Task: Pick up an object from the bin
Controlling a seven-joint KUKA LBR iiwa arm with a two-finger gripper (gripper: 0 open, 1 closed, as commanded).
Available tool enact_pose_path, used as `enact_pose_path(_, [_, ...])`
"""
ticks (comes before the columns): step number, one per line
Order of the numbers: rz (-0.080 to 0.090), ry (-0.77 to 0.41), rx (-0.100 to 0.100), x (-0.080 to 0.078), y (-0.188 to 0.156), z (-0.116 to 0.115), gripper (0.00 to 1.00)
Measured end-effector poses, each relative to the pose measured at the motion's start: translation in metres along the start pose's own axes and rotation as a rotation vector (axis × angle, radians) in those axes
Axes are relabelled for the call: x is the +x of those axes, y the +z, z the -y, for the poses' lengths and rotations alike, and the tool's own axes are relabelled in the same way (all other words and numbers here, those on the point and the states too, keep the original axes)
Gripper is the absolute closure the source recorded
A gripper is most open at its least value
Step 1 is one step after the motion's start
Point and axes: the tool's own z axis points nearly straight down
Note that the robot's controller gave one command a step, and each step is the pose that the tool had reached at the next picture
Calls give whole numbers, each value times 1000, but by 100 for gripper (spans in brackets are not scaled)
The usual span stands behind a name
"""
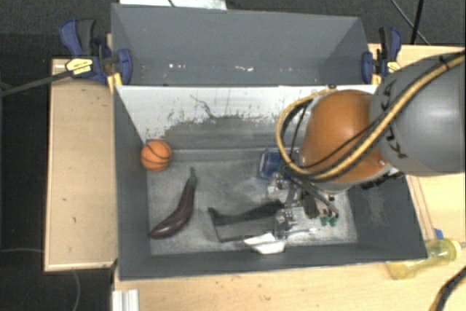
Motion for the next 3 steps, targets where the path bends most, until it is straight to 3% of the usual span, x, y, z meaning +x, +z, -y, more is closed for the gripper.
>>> enact_pose_path(1, [2, 149, 1, -17, -65, -5, 100])
enact_pose_path(2, [2, 150, 1, -17, -65, -5, 100])
enact_pose_path(3, [1, -21, 1, -5, -184, 14, 100])
